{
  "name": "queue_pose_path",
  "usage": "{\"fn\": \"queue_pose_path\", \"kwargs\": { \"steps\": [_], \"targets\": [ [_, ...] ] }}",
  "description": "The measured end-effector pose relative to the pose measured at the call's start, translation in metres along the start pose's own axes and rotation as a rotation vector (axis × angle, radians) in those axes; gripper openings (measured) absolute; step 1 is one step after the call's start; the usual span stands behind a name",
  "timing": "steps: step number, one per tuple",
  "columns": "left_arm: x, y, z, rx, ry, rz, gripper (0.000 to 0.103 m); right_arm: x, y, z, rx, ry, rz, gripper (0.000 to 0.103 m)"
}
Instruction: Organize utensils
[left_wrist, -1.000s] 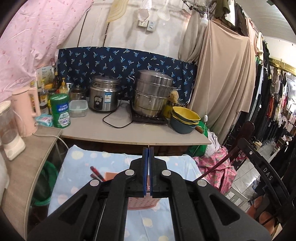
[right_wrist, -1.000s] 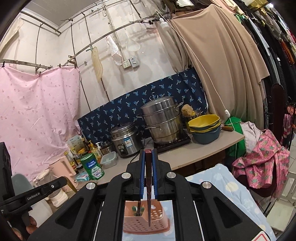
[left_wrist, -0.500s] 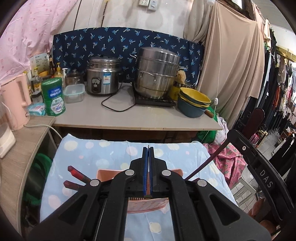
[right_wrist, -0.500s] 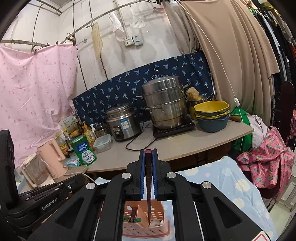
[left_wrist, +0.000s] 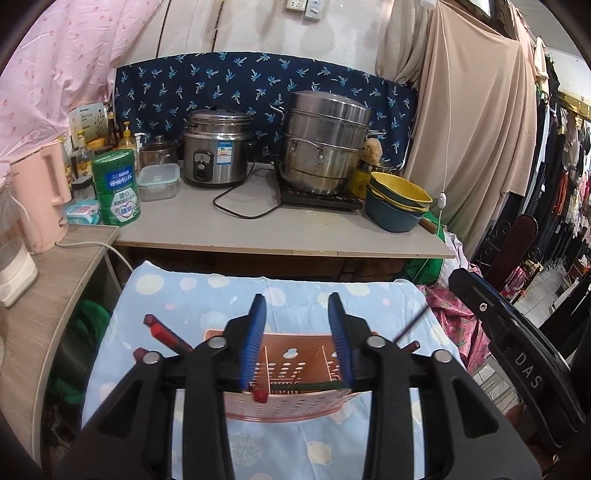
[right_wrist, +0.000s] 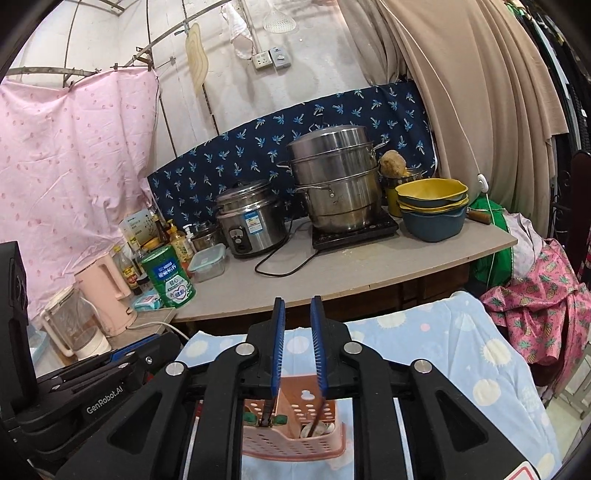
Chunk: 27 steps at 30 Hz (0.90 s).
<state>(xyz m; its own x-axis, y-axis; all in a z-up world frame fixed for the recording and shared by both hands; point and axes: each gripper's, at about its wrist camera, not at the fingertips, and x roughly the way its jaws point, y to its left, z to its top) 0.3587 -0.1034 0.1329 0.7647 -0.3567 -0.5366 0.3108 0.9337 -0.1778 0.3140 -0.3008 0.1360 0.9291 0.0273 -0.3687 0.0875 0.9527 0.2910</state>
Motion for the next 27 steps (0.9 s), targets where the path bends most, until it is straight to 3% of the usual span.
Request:
{"fn": "queue_pose_path", "kwargs": {
  "steps": [12,15,27],
  "targets": [
    [-0.031,0.003,-0.007,0.003,-0.014,0.029,0.035,-0.029,0.001,-0.004,0.005,-0.01,0.003,0.027],
    [-0.045,0.004,-0.017,0.007,-0.018,0.043,0.035,-0.04,0.002,-0.012,0.001,0.016,0.004,0.033],
    [-0.082,0.008,-0.083,0.019,0.06,0.172,0.035,-0.09,0.009,-0.086,-0.045,0.179,-0.003,0.034]
  ]
}}
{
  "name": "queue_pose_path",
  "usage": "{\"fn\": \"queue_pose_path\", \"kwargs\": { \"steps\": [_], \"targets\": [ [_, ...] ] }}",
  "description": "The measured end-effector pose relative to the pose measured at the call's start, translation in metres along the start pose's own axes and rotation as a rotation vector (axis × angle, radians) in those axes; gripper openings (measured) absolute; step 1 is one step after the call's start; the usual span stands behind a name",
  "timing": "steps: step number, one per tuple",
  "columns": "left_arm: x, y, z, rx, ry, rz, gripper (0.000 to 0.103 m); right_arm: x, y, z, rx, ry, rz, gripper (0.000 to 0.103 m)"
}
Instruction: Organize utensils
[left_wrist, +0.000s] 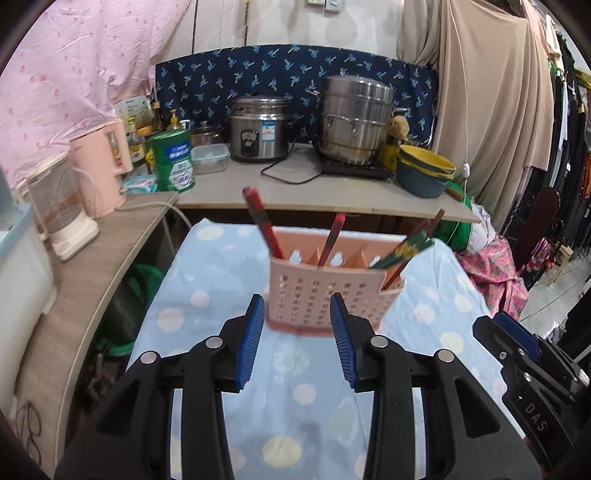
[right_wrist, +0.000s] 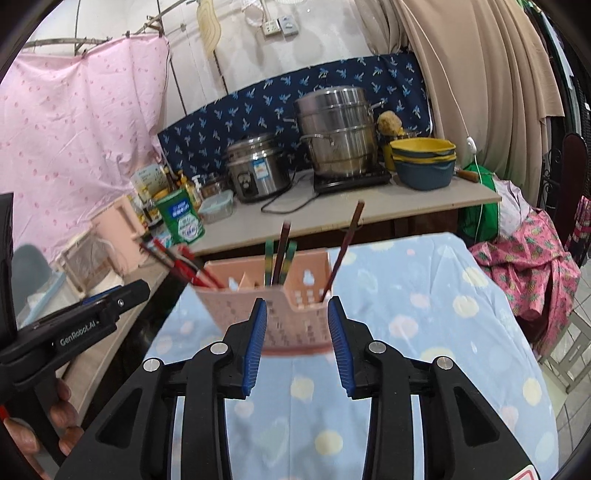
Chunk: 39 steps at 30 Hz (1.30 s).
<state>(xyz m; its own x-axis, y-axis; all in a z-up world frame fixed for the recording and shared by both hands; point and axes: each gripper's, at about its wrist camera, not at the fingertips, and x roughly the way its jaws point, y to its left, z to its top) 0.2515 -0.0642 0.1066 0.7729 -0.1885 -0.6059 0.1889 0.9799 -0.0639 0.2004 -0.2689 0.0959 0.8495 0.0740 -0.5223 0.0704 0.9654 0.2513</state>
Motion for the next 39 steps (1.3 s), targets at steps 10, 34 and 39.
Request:
{"fn": "queue_pose_path", "kwargs": {
  "steps": [10,34,39],
  "targets": [
    [-0.02,0.003,-0.049,-0.001,0.046,0.058,0.056,-0.023,0.009,-0.045,-0.007,0.066,-0.018,0.034],
    [-0.036,0.016,-0.1,-0.023,0.111,0.165,0.096,-0.048,0.02,-0.097,-0.038,0.111,-0.056,0.096],
    [-0.036,0.014,-0.105,-0.019,0.125,0.182,0.096,-0.05,0.021,-0.099,-0.063,0.098,-0.094,0.097]
  ]
}}
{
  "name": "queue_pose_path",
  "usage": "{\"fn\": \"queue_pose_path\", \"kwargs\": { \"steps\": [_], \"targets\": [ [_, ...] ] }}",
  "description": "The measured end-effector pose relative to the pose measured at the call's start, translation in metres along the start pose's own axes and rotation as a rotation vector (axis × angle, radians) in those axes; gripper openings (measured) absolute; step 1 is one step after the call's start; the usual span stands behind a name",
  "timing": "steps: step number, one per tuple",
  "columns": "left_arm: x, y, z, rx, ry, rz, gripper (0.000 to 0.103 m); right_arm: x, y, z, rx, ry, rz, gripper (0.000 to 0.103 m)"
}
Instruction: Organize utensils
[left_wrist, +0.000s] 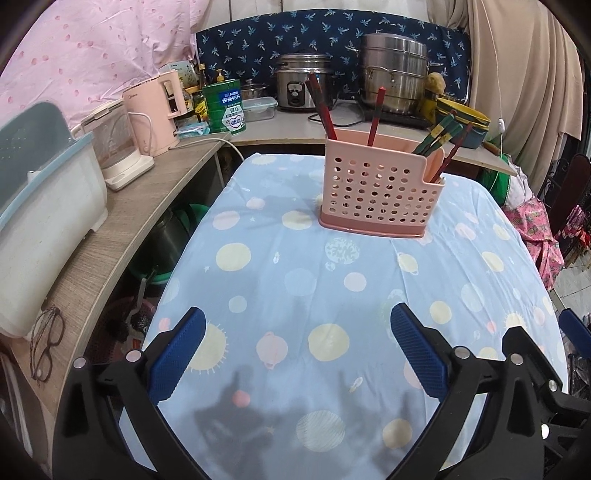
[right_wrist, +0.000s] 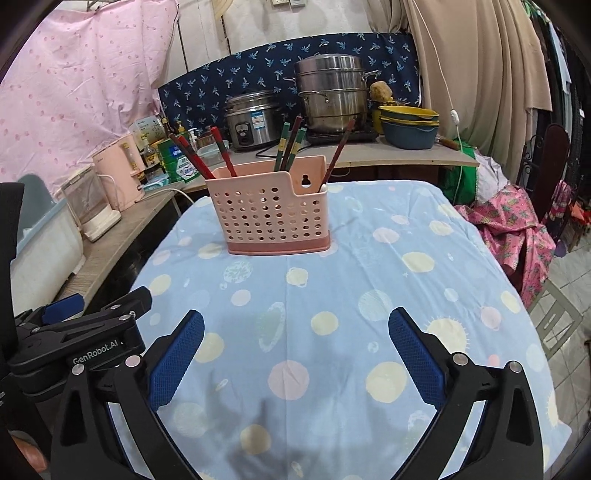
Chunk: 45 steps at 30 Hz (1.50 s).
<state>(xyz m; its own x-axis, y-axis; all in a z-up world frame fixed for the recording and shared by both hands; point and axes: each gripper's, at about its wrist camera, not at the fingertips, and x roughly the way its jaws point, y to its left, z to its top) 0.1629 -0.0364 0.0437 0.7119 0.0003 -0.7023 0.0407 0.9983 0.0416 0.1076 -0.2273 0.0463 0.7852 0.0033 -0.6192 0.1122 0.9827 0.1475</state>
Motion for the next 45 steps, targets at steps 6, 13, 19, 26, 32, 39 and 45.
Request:
{"fn": "queue_pose_path", "kwargs": {
  "steps": [6,13,19,26,32,39,45],
  "targets": [
    [0.002,0.001,-0.003,0.001,0.009,0.025,0.096,-0.001,0.004,-0.005,-0.038,0.003,-0.035,0.096],
    [0.002,0.001,-0.005,0.006,0.012,0.036,0.096,0.001,0.002,-0.01,-0.037,0.016,-0.038,0.096],
    [0.001,-0.001,-0.007,0.016,0.006,0.037,0.096,0.003,0.001,-0.012,-0.031,0.027,-0.046,0.097],
    [0.001,0.001,-0.008,0.003,0.012,0.049,0.096,0.005,-0.002,-0.013,-0.018,0.034,-0.052,0.096],
    [0.003,0.003,-0.01,-0.008,0.027,0.034,0.096,0.006,-0.005,-0.013,-0.01,0.034,-0.055,0.096],
    [0.003,0.002,-0.012,-0.003,0.026,0.054,0.096,0.008,-0.007,-0.014,-0.002,0.038,-0.058,0.096],
    [0.002,0.002,-0.012,0.002,0.018,0.057,0.096,0.01,-0.01,-0.016,0.004,0.046,-0.062,0.096]
  ]
}}
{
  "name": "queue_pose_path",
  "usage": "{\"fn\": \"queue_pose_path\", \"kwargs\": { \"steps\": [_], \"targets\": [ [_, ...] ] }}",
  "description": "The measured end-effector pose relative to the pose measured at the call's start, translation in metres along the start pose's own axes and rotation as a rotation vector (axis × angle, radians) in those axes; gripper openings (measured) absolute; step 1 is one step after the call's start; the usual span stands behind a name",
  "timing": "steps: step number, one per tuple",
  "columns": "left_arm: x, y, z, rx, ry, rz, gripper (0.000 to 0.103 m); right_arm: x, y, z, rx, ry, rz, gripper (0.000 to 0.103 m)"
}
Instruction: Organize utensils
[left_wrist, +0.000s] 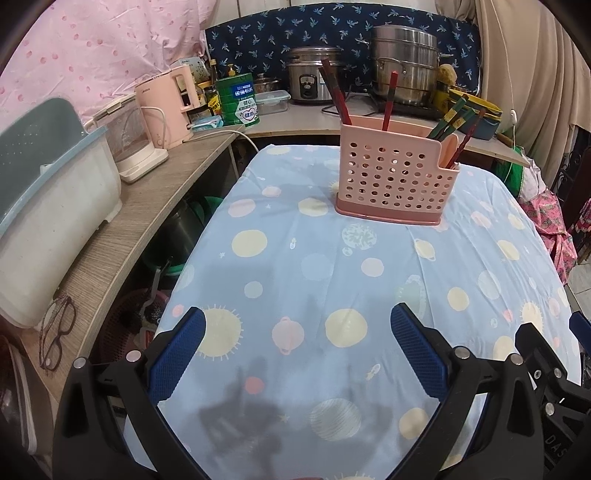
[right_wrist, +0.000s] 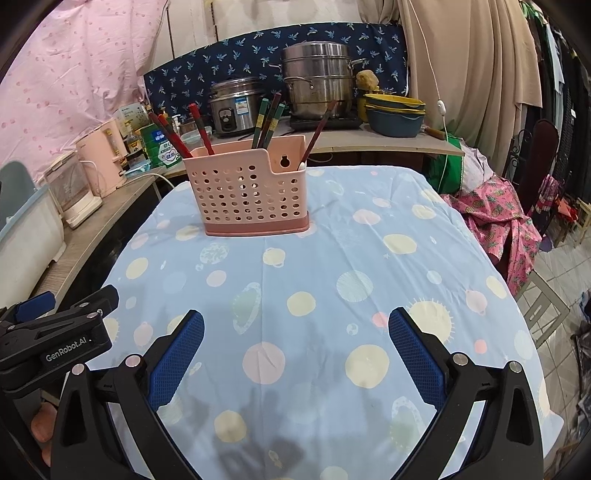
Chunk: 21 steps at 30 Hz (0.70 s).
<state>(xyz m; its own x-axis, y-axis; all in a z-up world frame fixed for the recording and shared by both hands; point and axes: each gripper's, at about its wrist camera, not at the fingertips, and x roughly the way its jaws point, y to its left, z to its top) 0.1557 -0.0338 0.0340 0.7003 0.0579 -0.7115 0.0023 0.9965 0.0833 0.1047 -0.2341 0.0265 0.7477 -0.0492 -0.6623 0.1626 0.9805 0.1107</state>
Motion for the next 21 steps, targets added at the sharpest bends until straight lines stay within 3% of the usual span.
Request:
{"fn": "queue_pose_path", "kwargs": {
  "steps": [21],
  "targets": [
    [0.004,0.0049,-0.0012,-0.017,0.014,0.007,0.096,0.0059,-0.0058,-0.003,0.011,0.016,-0.007,0.096]
  ]
}}
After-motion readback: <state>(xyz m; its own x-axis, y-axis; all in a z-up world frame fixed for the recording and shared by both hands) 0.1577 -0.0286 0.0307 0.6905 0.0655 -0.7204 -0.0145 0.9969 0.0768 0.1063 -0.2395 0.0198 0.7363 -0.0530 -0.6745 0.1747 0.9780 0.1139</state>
